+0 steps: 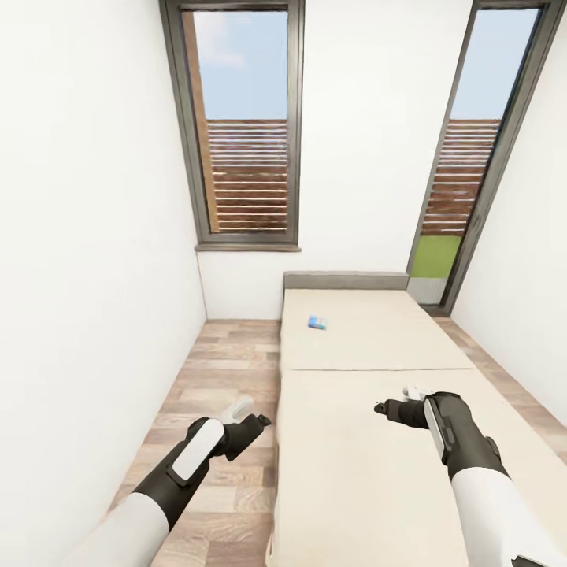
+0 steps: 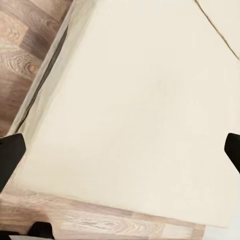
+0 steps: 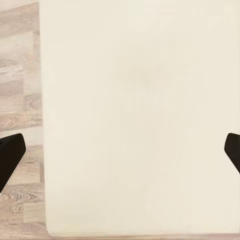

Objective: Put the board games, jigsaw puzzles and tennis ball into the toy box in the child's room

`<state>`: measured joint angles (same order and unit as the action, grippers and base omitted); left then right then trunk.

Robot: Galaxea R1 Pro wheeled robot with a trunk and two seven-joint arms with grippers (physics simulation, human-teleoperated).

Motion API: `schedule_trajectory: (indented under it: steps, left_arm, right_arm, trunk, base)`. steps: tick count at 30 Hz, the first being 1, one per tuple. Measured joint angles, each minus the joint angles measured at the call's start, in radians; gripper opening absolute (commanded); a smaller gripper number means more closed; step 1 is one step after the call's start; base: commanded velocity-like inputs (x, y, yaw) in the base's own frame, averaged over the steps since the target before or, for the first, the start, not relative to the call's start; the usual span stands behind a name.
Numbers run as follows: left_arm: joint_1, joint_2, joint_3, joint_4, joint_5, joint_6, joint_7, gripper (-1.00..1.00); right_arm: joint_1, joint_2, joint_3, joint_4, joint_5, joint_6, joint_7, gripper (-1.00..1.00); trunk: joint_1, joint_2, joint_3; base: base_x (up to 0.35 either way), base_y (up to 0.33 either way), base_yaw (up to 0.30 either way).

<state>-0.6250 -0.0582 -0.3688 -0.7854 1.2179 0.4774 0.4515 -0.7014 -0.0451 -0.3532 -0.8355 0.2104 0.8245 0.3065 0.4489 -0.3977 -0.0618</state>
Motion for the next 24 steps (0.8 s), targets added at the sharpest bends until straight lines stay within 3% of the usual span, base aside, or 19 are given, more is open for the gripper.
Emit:
schedule_trajectory:
  steps: [24]
  left_arm:
    - [0.0,-0.002,-0.001,0.0,-0.005,0.0,-0.034,1.0]
  right_arm:
    - [0.0,-0.002,0.0,-0.001,-0.001,0.001,0.001,1.0]
  trunk:
    - [0.0,0.0,0.0]
  base:
    - [0.232,0.266,-0.004]
